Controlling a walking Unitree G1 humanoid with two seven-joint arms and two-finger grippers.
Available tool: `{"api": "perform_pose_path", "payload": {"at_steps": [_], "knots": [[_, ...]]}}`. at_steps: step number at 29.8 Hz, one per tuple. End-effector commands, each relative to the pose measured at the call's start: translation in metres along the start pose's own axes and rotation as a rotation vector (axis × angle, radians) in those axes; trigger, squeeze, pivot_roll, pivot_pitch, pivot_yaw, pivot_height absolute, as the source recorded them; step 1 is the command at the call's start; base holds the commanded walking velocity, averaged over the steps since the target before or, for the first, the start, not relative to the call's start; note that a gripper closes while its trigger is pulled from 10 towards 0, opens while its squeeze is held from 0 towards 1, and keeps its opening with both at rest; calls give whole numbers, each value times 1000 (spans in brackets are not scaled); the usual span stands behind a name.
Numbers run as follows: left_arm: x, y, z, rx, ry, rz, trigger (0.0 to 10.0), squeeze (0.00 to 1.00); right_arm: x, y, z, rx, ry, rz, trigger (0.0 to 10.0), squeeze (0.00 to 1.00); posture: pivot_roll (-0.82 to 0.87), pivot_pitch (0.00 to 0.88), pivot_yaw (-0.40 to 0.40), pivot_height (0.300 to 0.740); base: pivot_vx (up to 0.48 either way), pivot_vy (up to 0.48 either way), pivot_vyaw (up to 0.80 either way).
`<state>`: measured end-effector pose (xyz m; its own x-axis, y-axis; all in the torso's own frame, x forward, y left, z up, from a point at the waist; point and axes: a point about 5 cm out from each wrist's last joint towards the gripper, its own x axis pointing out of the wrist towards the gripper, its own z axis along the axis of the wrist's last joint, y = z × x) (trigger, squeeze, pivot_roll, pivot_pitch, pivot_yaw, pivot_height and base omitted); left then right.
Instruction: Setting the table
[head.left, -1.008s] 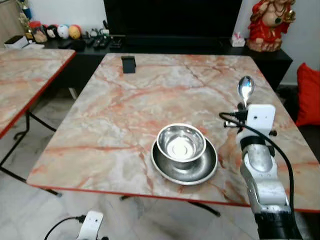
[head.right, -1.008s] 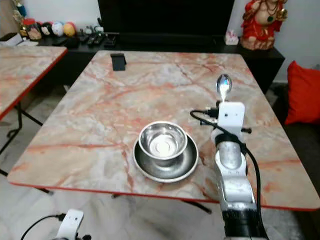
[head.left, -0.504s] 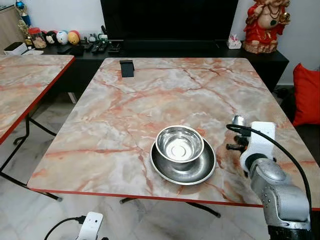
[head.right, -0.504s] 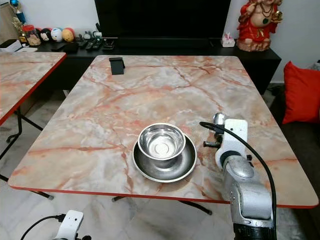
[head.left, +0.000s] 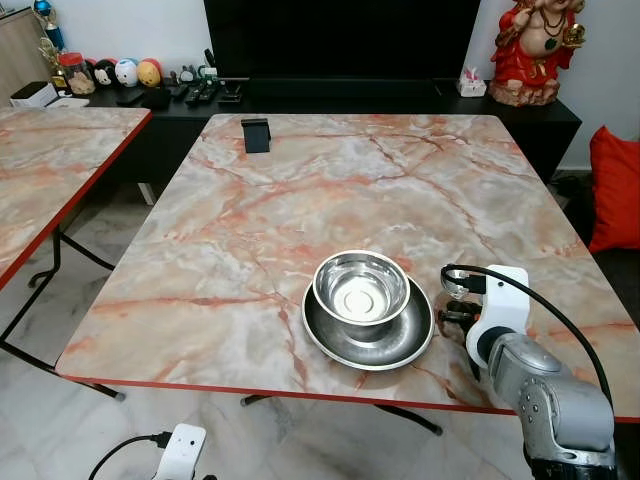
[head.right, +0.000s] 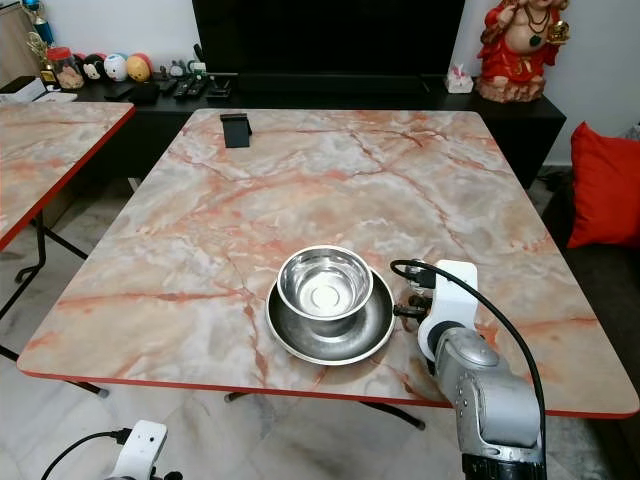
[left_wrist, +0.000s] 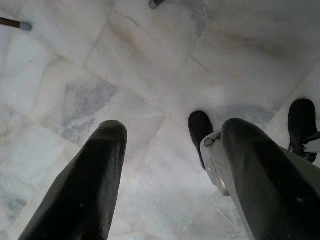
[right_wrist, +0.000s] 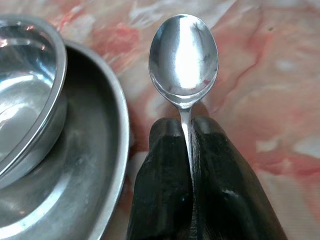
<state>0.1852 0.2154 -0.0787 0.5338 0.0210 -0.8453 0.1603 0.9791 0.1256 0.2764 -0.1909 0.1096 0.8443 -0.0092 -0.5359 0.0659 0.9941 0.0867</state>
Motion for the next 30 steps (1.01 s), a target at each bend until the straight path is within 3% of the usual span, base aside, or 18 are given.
{"api": "perform_pose_path", "payload": {"at_steps": [1,30], "knots": [[0,1,-2,10,20,1,10000,0,3,6,2,6,-7,28,10000,0,-45,0,-1,740,0,0,0],[0,-1,-2,11,18,-1,10000,0,15,9,-1,39,-21,2,10000,0,-39,0,-9,740,0,0,0]]}}
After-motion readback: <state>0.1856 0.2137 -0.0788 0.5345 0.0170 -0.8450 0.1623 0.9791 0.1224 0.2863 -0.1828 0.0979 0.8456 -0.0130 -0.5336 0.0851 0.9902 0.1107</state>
